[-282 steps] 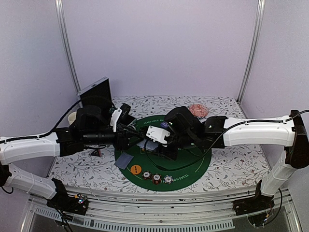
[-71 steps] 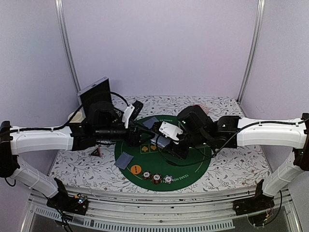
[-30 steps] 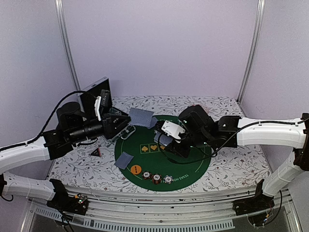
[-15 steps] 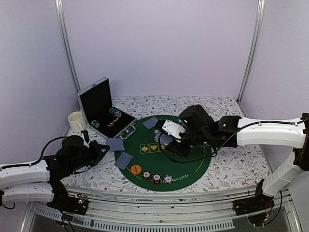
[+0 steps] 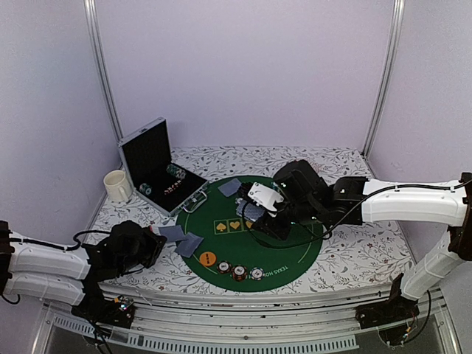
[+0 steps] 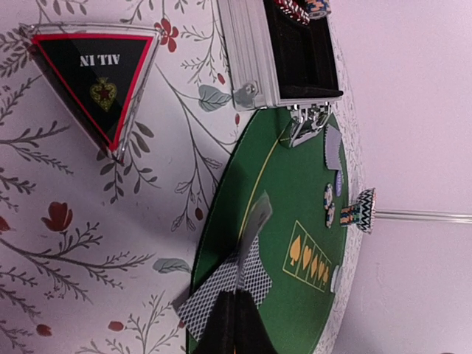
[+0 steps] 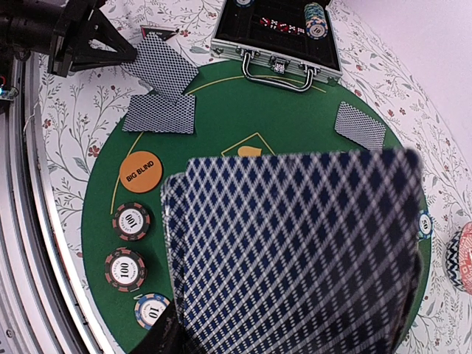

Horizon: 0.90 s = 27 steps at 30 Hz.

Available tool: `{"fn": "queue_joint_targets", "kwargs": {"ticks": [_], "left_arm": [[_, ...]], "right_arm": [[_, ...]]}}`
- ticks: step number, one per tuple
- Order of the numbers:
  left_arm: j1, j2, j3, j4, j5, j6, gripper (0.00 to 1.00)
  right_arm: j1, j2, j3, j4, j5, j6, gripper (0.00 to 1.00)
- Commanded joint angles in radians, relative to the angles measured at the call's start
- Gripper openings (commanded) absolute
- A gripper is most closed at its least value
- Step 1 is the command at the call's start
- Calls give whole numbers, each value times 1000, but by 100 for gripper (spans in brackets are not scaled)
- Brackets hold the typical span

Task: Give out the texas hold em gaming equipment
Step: Distribute the poker card in the big blind area.

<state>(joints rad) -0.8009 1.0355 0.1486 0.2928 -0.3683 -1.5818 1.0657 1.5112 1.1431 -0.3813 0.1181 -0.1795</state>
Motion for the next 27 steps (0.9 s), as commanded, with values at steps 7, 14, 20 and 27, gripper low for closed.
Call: {"fn": "queue_joint_targets", "kwargs": {"ticks": [7,14,20,27], "left_arm": [[-23,102,-23,180,-40,-91,0],[-36,132,-20,244,-13,-115,0],[-65,166,-17,258,-24,-151,0],[-86,249,-15,267,22,-203,0]], "right_arm": [[-6,-19,0,14,-9,9,42],[-5,-30,-5,13,-8,13,42],[-5,-31,-4,10,-7,12,42],[-6,-35,-2,4,-7,12,42]]}}
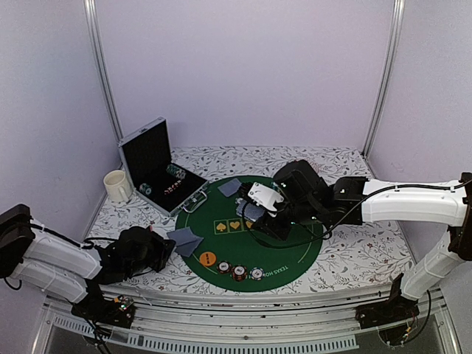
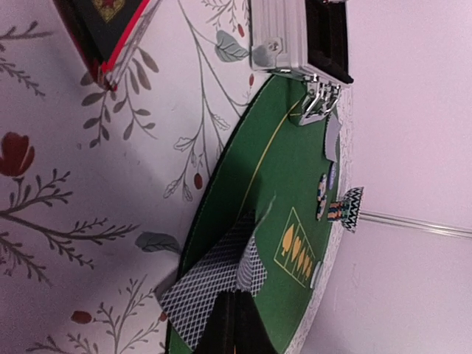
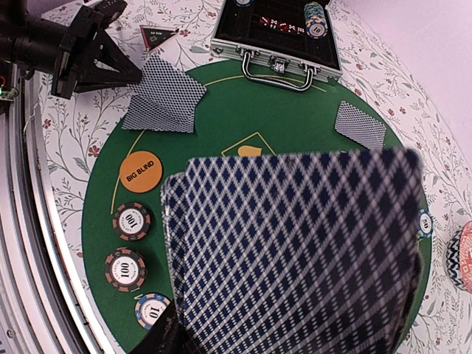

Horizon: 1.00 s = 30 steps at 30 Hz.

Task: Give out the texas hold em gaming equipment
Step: Distribute the poker card in the big blind area.

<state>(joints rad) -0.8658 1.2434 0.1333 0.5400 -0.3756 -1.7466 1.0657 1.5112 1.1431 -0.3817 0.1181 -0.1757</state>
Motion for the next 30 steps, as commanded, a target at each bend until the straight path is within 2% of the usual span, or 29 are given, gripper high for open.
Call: {"fn": "queue_joint_targets", "kwargs": {"ticks": [1,7,12,16,20,23,26,30], "left_arm": [[-24,53,5,20,44,-43,1],[-46,59,19,-38,133,-55,28],[-53,-39,47,-223,148,-20,37],[-53,-127,57,-343,140,22,50],[-56,-219,79,-474,105,96,52],[-53,-296,137,-578,-64,240,52],[-30,-337,150,-497,-168,539,55],[83,-323,151,-467,-131,657,52]], "right_arm": [[-4,-38,-1,3,-6,8,42],[-5,-47,0,-8,-1,8,43],[-5,-47,1,-10,-1,7,43],[-5,-36,10,-10,-1,2,43],[-5,-23,25,-13,-5,-3,43],[-4,-21,29,-13,-8,-5,43],[-5,-18,31,-16,-13,-5,42],[-5,-13,41,-23,-15,-8,43]]}}
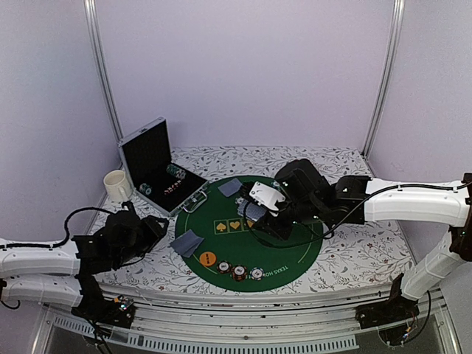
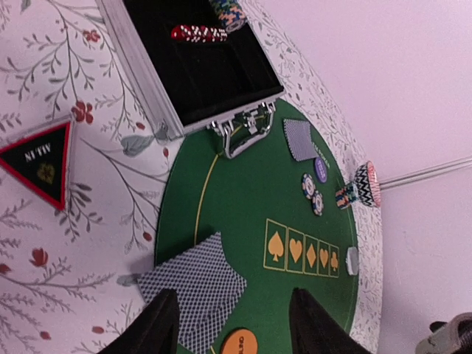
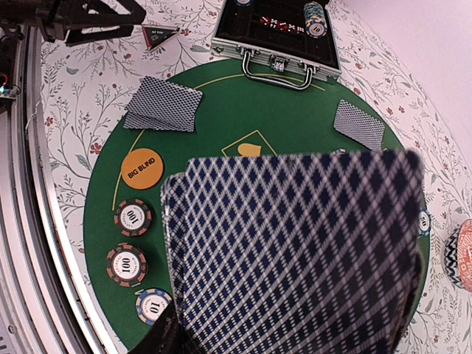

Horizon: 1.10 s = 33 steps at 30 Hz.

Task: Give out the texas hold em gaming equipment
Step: Distribute the poker card in the big blind area, then adjust the poker card in the face-down deck piles.

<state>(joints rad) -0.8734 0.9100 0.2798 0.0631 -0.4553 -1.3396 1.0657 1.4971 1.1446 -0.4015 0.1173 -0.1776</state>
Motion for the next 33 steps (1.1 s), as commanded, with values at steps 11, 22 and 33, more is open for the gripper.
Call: {"fn": "queue_joint_targets", "kwargs": {"ticks": [11,22,33], "left_arm": [[260,330,113,171,237,534,27],[270,526,115,234,312,526,11],[268,528,83,222,364,493,8]], "right_arm": [[-3,-3,36,-6,-16,-5,42],[-4,-16,17,-4,-17,1,42],[-4,-15,10,-1,-15,1,42]]}}
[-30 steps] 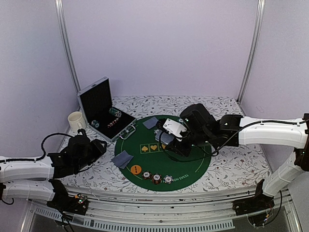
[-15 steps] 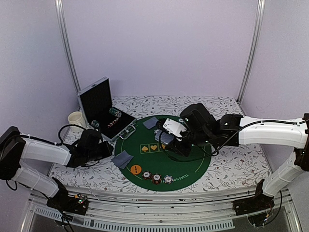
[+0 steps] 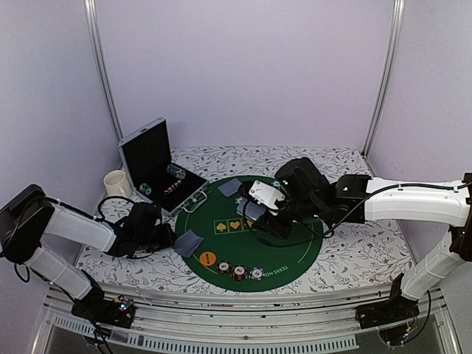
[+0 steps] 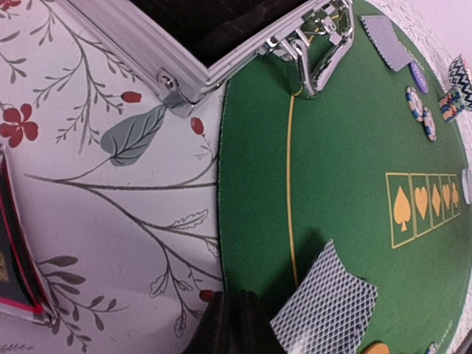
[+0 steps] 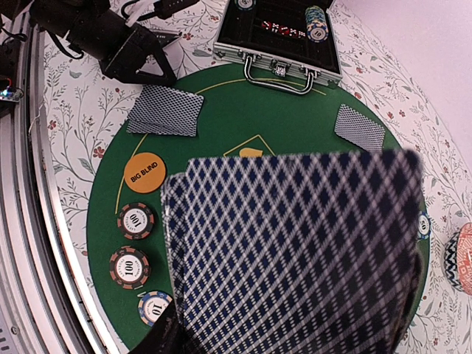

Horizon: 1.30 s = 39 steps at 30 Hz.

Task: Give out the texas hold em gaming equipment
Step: Adjust the poker card in the face-down deck piles.

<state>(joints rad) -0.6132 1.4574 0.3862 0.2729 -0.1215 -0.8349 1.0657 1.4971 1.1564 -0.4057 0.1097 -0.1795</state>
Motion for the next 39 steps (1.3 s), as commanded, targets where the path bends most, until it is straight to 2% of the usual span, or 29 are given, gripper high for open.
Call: {"fn": "queue_joint_targets", "kwargs": {"ticks": [1,39], "left_arm": [[7,-19,-26,12,35,-12,8],[5,-128,-110,3,139,-106,9]], "right_arm": [[-4,-15,-1,4,-7,3,42],[-4,-23,15,-11,-11,0,42]]}}
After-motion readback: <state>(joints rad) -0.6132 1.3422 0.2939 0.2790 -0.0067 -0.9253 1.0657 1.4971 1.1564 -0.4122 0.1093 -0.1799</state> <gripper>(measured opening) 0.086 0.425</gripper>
